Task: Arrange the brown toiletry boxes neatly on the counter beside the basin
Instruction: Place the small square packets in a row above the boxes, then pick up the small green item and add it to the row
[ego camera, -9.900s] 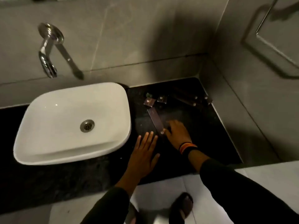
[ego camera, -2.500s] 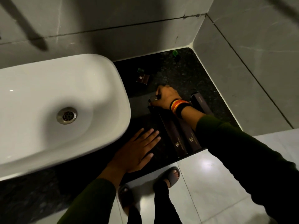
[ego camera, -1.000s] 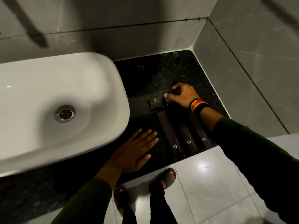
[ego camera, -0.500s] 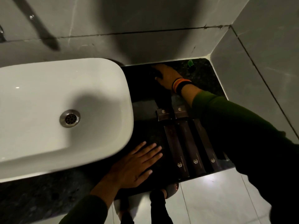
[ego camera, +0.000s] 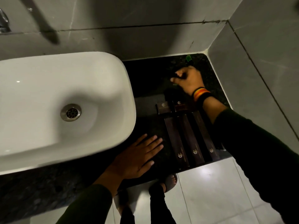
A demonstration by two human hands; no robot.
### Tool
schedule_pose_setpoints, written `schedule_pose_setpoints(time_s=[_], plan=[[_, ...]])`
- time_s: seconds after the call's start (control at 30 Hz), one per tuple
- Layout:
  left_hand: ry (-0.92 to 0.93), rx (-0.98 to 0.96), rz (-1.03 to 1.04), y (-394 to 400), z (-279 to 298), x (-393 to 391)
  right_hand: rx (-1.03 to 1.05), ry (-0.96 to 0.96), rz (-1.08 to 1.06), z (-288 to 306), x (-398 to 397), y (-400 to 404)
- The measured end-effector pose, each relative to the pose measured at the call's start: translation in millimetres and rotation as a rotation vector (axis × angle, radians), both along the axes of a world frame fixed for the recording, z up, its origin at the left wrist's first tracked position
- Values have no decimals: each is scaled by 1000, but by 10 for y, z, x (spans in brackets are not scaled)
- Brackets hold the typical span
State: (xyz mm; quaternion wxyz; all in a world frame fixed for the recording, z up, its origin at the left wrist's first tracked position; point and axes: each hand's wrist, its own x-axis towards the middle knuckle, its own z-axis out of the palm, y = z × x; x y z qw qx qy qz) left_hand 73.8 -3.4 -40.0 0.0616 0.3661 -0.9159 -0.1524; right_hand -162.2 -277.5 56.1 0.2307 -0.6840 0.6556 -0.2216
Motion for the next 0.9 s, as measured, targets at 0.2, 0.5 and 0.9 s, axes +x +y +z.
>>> schedule_pose_setpoints(time_s=[0.2,0.5,0.9], plan=[[49,-3,-7,-10,-44,27,148,-141,-211,-10,-755,454],[26,-24,-9,-5,-41,32,214,9,-90,-144,-848,812],[2,12,32,19,-18,10,82,124,25,49,-757,-427]])
